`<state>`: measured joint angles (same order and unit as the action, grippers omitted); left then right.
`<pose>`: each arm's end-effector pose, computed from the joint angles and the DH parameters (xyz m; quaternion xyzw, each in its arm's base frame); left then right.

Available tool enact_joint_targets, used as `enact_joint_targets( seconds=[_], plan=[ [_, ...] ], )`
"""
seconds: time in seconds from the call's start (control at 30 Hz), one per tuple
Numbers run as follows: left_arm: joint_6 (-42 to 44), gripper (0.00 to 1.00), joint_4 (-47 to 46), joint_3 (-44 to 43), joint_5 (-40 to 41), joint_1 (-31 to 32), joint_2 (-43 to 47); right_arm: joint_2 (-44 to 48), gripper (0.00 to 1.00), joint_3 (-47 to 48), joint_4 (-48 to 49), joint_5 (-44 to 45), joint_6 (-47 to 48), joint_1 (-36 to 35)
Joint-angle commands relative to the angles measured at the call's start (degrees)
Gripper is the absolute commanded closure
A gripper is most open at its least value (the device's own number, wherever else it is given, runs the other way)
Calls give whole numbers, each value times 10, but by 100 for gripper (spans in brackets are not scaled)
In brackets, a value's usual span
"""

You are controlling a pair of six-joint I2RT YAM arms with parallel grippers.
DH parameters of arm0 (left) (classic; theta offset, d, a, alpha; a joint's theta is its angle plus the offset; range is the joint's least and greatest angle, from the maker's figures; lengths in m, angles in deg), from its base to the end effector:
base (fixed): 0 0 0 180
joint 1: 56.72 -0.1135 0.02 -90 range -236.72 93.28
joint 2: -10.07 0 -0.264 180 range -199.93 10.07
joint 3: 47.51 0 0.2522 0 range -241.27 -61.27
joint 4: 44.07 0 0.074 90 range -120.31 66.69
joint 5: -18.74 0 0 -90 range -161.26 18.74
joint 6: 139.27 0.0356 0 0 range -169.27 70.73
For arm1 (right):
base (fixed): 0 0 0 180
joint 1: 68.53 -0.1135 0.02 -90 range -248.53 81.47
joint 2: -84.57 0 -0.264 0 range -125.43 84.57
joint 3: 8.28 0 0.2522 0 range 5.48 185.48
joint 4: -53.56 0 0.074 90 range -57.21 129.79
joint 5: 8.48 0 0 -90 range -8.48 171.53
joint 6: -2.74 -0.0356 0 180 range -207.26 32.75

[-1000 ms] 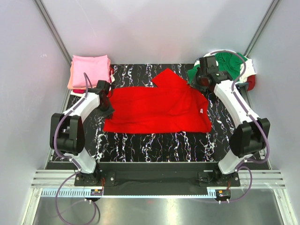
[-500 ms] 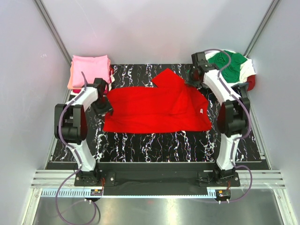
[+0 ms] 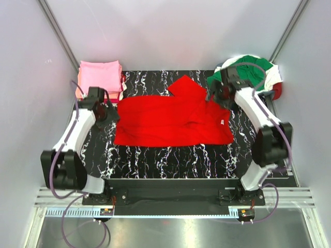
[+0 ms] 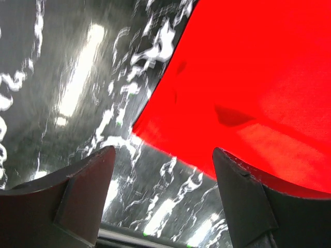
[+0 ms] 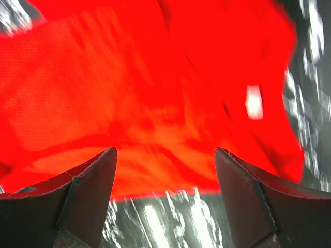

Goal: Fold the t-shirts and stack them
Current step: Fold the tshirt

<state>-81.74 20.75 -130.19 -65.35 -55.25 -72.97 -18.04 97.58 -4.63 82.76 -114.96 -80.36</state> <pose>0.2861 -0.0037 0.2747 -0.2713 0.9369 -0.0145 0.2200 0.3842 0.0797 0.2957 0.1349 0.9439 0.0921 0.2869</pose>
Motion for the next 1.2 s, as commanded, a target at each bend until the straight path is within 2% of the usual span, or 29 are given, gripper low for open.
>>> enact_joint_targets(
  seconds=[0.0,0.03,0.13,0.2,0.4,0.6,0.67,0.7,0.73,0.8,0.83,0.87,0.9,1.03,1.17],
  plan=[
    [-11,18,-53,106,-45,5,41,109,17,-130,39,-20,-49,2],
    [-21,18,-63,126,-48,5,50,125,18,-188,43,-19,-55,11],
    [-31,18,-105,180,-50,5,68,167,19,-279,66,-32,-71,37],
    [-39,18,-128,199,-55,5,55,173,21,-310,66,-40,-68,70],
    [-51,22,-191,226,-53,5,10,148,25,-359,95,-56,-71,95],
    [-53,25,-230,217,-36,5,-24,110,37,-390,136,-63,-73,104],
    [-53,35,-234,206,-34,5,-47,103,43,-394,138,-57,-74,105],
    [-54,43,-236,203,-34,5,-54,101,45,-400,144,-55,-75,105],
    [-54,67,-240,201,-35,5,-65,96,48,-403,147,-50,-75,106],
    [-54,95,-240,193,-34,5,-73,90,65,-414,159,-50,-73,108],
    [-53,100,-234,187,-32,5,-72,85,75,-417,162,-51,-75,110],
    [-53,100,-216,182,-29,6,-66,86,83,-421,166,-53,-75,110],
    [-54,100,-202,171,-20,6,-56,87,100,-423,165,-53,-75,113],
    [-46,100,-110,122,25,5,56,177,100,-424,145,-17,-88,113],
    [-65,100,-30,128,78,3,149,243,100,-405,91,37,-89,113]
  ],
)
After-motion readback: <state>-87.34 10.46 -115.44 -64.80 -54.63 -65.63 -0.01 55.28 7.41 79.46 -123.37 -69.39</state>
